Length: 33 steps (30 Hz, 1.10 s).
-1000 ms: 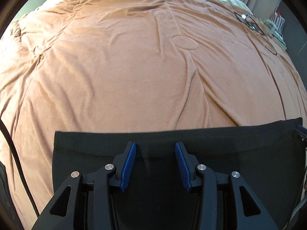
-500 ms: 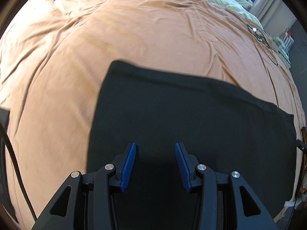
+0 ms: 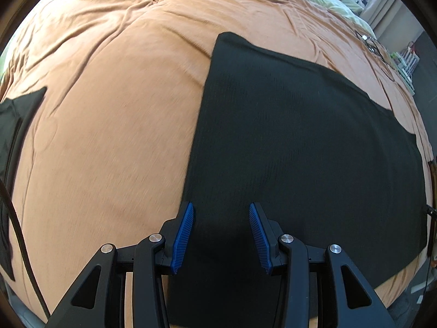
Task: Fold small clothes
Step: 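Move both tools to the folded edge of the shirt, then close both tools on the folded edge of the shirt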
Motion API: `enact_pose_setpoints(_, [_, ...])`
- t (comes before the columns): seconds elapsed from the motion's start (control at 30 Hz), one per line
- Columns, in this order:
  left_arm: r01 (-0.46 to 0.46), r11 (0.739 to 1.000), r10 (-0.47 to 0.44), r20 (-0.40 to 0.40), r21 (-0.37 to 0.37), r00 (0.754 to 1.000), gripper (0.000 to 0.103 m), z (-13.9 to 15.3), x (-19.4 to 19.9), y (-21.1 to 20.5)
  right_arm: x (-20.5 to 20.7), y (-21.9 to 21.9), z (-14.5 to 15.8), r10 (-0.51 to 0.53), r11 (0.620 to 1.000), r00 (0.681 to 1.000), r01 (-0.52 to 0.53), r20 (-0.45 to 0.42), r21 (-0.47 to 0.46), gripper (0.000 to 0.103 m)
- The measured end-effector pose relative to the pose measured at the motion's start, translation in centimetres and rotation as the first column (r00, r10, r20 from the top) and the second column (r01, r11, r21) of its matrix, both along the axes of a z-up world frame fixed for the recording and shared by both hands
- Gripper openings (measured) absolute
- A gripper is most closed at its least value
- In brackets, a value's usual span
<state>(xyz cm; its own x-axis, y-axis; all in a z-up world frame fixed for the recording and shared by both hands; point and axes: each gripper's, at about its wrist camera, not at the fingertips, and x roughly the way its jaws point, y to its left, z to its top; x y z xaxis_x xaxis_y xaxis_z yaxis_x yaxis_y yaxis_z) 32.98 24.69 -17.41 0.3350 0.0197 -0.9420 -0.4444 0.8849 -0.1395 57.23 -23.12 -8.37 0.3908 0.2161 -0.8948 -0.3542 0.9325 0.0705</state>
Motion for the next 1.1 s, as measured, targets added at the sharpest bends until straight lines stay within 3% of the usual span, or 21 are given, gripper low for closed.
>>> enact_pose_setpoints(0.1, [0.003, 0.999, -0.002, -0.011, 0.042, 1.000, 0.045, 0.3, -1.7, 0.0, -1.5, -1.0, -0.7, -0.010, 1.000, 1.000, 0.010, -0.011, -0.010, 0.076])
enact_pose_setpoints(0.27, [-0.035, 0.999, 0.034, -0.012, -0.029, 0.999, 0.045, -0.5, -4.1, 1.0, -4.0, -2.4, -1.3, -0.019, 0.999, 1.000, 0.019, -0.014, -0.027, 0.076])
enact_pose_setpoints(0.47, [-0.012, 1.000, 0.012, -0.018, 0.009, 1.000, 0.037, -0.7, -6.1, 0.6, -6.6, -3.9, -1.9, -0.044, 0.998, 0.999, 0.043, -0.005, -0.051, 0.076])
enact_pose_setpoints(0.6, [0.024, 0.998, -0.020, -0.054, 0.065, 0.998, 0.037, -0.6, -7.4, -0.1, -7.8, -4.7, -2.0, -0.046, 0.997, 0.999, 0.046, 0.000, -0.069, 0.076])
enact_pose_setpoints(0.73, [0.011, 0.998, -0.007, -0.059, 0.060, 0.998, 0.037, -0.2, -8.7, 0.2, -8.8, -5.6, -1.5, -0.060, 0.995, 0.998, 0.059, -0.009, -0.076, 0.074])
enact_pose_setpoints(0.83, [-0.018, 1.000, 0.018, -0.008, -0.005, 1.000, 0.036, 0.6, -9.8, 0.7, -9.9, -5.9, -0.1, -0.058, 0.998, 0.998, 0.058, -0.005, -0.027, 0.062])
enact_pose_setpoints(0.97, [-0.068, 0.992, 0.074, 0.059, -0.109, 0.995, 0.036, 1.2, -10.9, 2.0, -11.5, -5.3, 2.5, -0.034, 0.998, 0.998, 0.032, 0.043, 0.049, 0.061])
enact_pose_setpoints(1.1, [-0.092, 0.972, 0.116, 0.101, -0.215, 0.988, 0.036, 1.2, -11.1, 2.3, -12.5, -3.3, 4.1, 0.011, 0.992, 0.999, -0.017, 0.048, 0.128, 0.049])
